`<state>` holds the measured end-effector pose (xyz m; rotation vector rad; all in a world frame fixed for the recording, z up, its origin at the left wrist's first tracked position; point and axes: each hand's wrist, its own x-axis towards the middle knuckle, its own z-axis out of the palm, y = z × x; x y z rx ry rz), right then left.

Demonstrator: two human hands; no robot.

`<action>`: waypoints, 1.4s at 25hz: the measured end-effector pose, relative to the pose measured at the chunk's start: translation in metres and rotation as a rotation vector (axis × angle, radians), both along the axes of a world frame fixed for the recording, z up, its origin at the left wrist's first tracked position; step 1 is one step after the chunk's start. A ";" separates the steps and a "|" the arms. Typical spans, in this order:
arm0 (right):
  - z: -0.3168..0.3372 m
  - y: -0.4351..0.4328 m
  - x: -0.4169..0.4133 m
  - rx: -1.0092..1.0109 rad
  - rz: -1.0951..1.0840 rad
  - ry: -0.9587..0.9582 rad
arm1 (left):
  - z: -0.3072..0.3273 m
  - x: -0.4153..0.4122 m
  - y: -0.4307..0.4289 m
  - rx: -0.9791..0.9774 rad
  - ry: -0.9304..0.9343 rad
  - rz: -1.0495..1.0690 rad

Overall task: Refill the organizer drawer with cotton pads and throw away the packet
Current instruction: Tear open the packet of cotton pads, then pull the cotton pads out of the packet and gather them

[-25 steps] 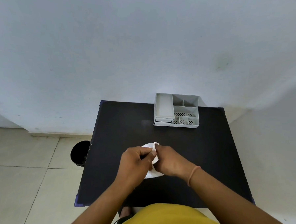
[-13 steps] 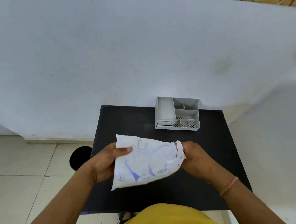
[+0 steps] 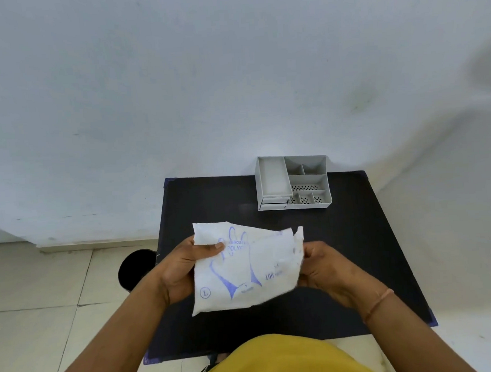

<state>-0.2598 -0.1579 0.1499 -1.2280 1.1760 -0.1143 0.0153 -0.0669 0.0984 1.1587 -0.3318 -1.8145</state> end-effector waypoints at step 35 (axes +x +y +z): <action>0.010 -0.029 -0.071 0.063 -0.520 -0.476 | -0.165 -0.003 0.002 0.378 -1.313 0.107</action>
